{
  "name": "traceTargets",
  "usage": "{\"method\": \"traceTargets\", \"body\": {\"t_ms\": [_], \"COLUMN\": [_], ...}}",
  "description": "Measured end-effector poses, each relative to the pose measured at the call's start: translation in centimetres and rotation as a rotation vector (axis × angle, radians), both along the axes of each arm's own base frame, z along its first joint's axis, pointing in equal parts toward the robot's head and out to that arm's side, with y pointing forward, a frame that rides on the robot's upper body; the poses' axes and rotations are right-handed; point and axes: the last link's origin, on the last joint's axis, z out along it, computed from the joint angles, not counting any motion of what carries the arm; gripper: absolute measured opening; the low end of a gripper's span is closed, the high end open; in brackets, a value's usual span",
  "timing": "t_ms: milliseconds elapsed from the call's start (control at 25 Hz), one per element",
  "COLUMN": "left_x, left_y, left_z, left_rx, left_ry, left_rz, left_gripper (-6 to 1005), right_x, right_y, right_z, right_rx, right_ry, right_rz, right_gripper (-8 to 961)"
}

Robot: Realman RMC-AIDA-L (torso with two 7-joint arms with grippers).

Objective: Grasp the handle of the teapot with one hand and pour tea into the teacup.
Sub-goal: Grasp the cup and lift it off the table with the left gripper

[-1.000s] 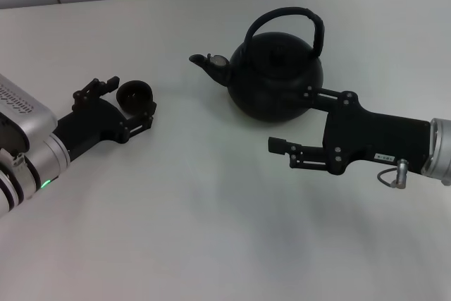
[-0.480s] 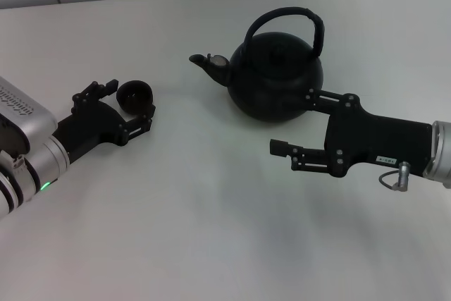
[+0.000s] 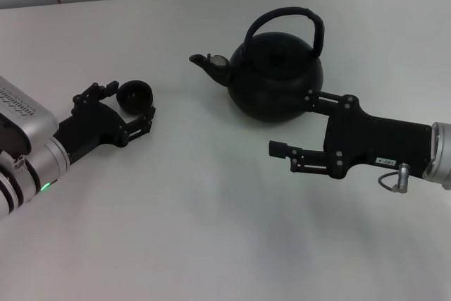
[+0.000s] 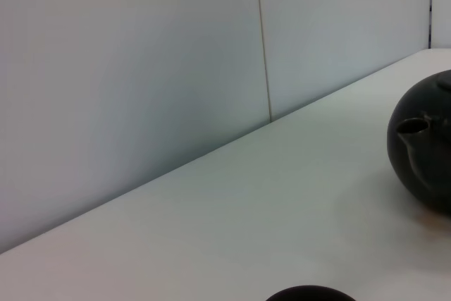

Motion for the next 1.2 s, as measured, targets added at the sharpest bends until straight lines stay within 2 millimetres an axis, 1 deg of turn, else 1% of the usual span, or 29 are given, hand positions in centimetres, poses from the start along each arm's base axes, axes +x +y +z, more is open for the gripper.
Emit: {"method": "traceTargets", "body": {"t_ms": [560, 760, 1000, 1200], "left_x": [0.2, 0.2, 0.5, 1.4], "left_y": [0.3, 0.3, 0.2, -0.6], "left_z": [0.0, 0.0, -0.1, -0.4], "left_rx": [0.004, 0.002, -0.007, -0.047], "left_ry": [-0.006, 0.0, -0.013, -0.039], "left_rz": [0.005, -0.001, -0.014, -0.082], "left_gripper": [837, 676, 676, 680], "right_x": [-0.1, -0.2, -0.3, -0.4], "right_y": [0.1, 0.1, 0.3, 0.5], "right_z": [0.0, -0.1, -0.1, -0.1], "right_rx": [0.0, 0.0, 0.002, 0.001], "right_ry": [0.0, 0.0, -0.002, -0.001], "right_rz": [0.003, 0.004, 0.006, 0.01], "right_gripper": [757, 757, 756, 756]}}
